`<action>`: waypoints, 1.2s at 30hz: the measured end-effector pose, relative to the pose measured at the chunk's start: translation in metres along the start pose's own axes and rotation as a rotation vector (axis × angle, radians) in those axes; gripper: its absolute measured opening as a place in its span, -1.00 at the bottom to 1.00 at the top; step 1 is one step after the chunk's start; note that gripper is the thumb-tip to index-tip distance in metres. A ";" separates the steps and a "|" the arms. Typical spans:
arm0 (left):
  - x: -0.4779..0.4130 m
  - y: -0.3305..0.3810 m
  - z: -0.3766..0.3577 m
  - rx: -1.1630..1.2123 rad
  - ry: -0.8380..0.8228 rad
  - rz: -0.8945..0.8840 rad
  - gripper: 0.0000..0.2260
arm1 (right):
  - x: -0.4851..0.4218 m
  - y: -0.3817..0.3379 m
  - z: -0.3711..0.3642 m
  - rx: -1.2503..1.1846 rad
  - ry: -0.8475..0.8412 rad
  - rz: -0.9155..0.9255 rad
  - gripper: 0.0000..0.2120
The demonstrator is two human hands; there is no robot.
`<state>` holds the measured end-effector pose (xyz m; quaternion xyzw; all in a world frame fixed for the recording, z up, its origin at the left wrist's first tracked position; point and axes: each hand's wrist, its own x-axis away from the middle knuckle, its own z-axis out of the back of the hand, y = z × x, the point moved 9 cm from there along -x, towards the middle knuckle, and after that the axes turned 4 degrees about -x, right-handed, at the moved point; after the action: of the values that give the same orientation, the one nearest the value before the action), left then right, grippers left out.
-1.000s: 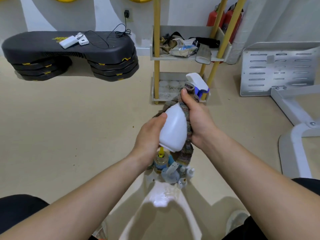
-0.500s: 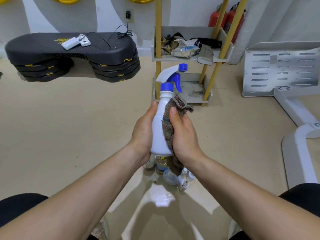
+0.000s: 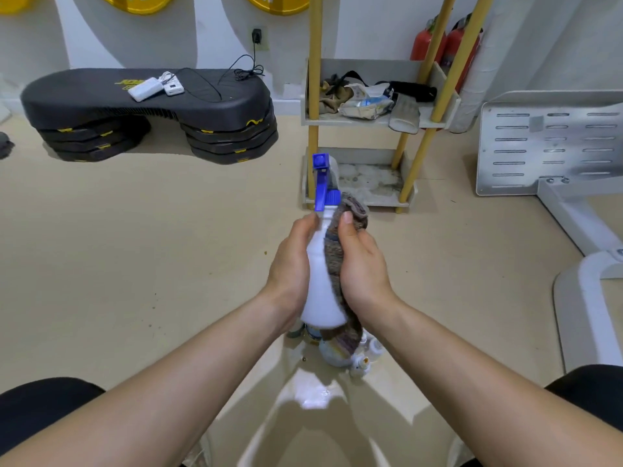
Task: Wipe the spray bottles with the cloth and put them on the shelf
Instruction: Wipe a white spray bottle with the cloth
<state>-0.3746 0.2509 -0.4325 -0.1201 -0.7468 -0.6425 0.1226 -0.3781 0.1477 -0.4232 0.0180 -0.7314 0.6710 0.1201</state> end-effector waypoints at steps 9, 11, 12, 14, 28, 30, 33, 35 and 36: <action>0.016 -0.028 -0.022 0.070 -0.296 0.206 -0.63 | -0.021 -0.050 0.066 -0.258 0.402 0.136 -0.58; 0.019 -0.033 -0.024 -0.003 -0.343 0.262 -0.54 | -0.021 -0.076 0.047 -0.144 0.140 0.338 -0.54; 0.018 -0.039 -0.022 -0.039 -0.358 0.289 -0.53 | -0.016 -0.085 0.034 0.018 -0.010 0.437 -0.50; 0.017 -0.041 -0.023 -0.065 -0.347 0.328 -0.55 | -0.009 -0.094 0.018 0.378 -0.144 0.614 -0.47; 0.007 -0.029 -0.030 0.112 -0.264 0.251 -0.65 | -0.017 -0.032 0.044 -0.089 0.166 -0.075 -0.51; 0.007 -0.017 -0.016 0.192 -0.173 0.181 -0.67 | 0.006 -0.023 0.014 0.066 0.014 -0.013 -0.49; 0.001 -0.009 0.003 0.255 -0.039 0.141 -0.68 | 0.033 -0.021 -0.010 0.454 -0.134 0.245 -0.42; -0.003 -0.005 0.011 0.300 0.004 0.187 -0.64 | 0.048 -0.020 -0.016 0.691 -0.160 0.417 -0.35; -0.005 -0.003 0.014 0.317 0.018 0.203 -0.62 | 0.056 -0.022 -0.021 0.793 -0.172 0.489 -0.34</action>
<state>-0.3715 0.2645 -0.4387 -0.1681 -0.8215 -0.5023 0.2110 -0.4254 0.1740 -0.3890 -0.0545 -0.4088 0.9032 -0.1186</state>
